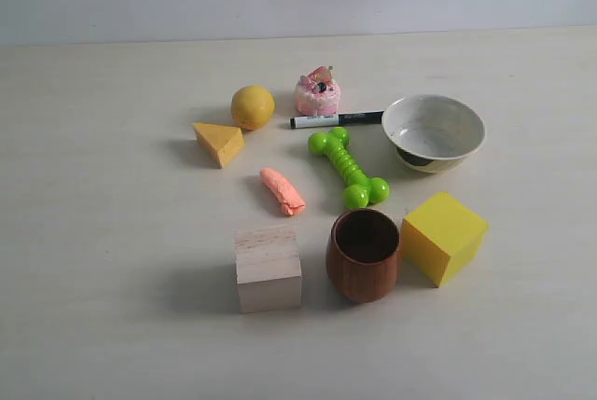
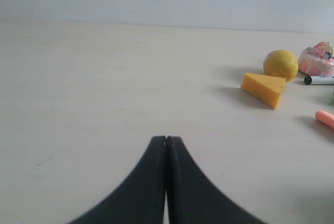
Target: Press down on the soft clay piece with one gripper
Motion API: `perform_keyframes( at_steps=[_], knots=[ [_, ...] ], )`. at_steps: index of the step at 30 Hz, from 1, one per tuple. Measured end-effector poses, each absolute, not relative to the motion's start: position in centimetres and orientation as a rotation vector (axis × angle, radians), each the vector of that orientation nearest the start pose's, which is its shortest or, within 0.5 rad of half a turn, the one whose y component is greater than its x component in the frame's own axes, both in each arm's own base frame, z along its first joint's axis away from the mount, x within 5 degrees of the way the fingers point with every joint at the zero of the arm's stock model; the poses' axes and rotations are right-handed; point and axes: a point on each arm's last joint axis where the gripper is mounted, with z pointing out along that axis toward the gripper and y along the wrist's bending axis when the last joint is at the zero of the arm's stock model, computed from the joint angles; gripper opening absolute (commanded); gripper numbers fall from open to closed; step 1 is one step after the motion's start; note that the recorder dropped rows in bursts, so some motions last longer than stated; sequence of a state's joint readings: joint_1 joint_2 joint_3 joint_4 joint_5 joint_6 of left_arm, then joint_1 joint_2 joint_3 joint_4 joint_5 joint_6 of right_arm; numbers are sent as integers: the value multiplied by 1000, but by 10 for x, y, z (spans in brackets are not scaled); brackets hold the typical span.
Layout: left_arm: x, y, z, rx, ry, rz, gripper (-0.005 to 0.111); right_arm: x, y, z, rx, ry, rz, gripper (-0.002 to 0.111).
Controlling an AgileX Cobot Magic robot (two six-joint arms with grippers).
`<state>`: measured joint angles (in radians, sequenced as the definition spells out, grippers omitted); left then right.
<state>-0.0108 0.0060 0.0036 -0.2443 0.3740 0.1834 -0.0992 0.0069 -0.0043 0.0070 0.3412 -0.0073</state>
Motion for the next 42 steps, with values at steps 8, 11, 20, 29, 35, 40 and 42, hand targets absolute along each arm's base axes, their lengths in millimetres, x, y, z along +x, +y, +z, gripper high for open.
perform_keyframes(
  at_steps=[8,11,20,29,35,40,42],
  knots=[
    [53,-9,179,30,1857,-121,0,54,-5,183,88,1826,-68,0],
    [53,-9,179,30,1857,-121,0,54,-5,183,88,1826,-68,0],
    [53,-9,179,30,1857,-121,0,54,-5,183,88,1826,-68,0],
    [53,-9,179,30,1857,-121,0,54,-5,187,93,1791,-64,0],
    [53,-9,179,30,1857,-121,0,57,-6,203,85,1608,-71,0],
    [53,-9,179,30,1857,-121,0,57,-6,208,82,1556,-72,0],
    [53,-9,179,30,1857,-121,0,57,-6,208,82,1556,-72,0]
  ],
)
